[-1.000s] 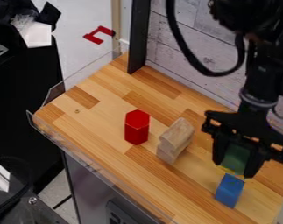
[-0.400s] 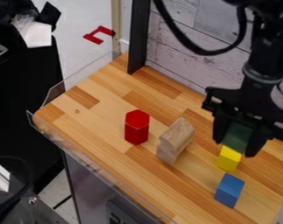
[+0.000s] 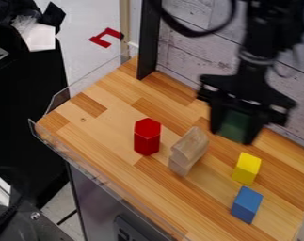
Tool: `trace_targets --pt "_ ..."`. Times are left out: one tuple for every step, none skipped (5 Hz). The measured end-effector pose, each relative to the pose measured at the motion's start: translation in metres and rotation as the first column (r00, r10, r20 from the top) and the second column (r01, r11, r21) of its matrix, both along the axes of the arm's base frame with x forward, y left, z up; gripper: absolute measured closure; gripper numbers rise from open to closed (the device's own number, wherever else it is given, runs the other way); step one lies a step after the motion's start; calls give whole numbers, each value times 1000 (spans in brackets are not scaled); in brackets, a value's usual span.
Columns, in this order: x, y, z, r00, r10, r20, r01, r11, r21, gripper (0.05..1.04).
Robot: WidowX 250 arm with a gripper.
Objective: Put the green cube on top of the red hexagon
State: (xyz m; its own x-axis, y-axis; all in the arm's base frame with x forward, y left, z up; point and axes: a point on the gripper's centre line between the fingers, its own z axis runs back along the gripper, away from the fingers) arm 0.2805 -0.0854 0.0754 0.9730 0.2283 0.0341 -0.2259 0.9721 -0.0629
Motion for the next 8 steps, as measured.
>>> trace_targets --pt "-3 27 0 998 64 -5 -64 998 -8 501" --pt "-7 45 -3 992 123 -10 -123 992 -31 501" --pt "-10 59 -9 987 162 -22 -163 986 -48 501" --pt "-12 69 -11 979 201 -33 -202 978 -46 501" --pt "-17 79 -17 966 246 -82 -248 969 -13 502" --pt "-16 87 -19 956 282 -82 -284 959 -13 501" --pt "-15 95 -26 947 307 -94 -310 951 -12 501" --pt "-16 99 -32 942 320 -105 -324 946 -16 501"
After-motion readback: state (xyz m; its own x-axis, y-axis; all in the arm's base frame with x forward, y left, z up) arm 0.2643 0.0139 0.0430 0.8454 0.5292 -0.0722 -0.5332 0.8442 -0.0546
